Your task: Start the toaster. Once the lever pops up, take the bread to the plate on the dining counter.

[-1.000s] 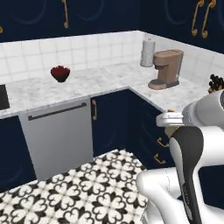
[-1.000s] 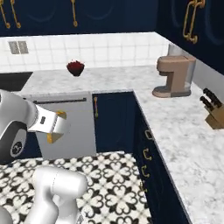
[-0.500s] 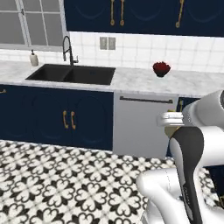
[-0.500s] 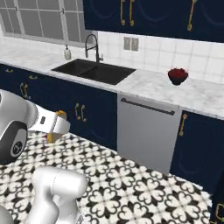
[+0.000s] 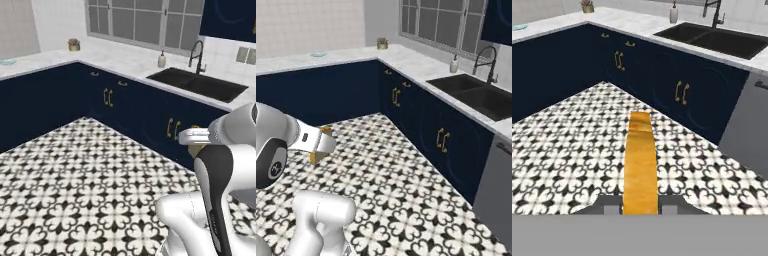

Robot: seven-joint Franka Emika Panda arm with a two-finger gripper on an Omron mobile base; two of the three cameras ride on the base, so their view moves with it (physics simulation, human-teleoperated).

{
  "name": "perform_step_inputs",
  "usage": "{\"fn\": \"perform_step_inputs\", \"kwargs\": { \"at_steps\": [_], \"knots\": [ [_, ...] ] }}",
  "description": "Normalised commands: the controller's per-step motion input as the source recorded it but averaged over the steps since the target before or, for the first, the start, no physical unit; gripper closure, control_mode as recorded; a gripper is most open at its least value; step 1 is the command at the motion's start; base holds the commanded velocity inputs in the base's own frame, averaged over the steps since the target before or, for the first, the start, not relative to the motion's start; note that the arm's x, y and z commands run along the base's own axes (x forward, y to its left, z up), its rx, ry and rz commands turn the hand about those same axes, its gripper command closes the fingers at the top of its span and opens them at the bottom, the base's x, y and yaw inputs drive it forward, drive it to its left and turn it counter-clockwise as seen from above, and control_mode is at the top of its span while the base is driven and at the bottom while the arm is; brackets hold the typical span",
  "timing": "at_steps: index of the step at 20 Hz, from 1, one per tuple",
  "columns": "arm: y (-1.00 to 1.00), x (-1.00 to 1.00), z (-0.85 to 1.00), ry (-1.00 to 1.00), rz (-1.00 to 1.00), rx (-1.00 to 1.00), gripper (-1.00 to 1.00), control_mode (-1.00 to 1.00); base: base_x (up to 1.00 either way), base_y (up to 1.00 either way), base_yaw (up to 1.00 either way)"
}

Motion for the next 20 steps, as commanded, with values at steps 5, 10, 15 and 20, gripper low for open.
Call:
{"fn": "perform_step_inputs", "kwargs": {
  "at_steps": [5, 10, 15, 20],
  "knots": [
    [0.00, 0.00, 0.00, 0.00, 0.00, 0.00, 1.00, 1.00, 0.00, 0.00, 0.95],
    [0.00, 0.00, 0.00, 0.00, 0.00, 0.00, 1.00, 1.00, 0.05, 0.00, 0.89],
    [0.00, 0.00, 0.00, 0.00, 0.00, 0.00, 1.00, 1.00, 0.64, -0.51, 0.27],
    [0.00, 0.00, 0.00, 0.00, 0.00, 0.00, 1.00, 1.00, 0.87, -0.83, 0.04]
  ]
}}
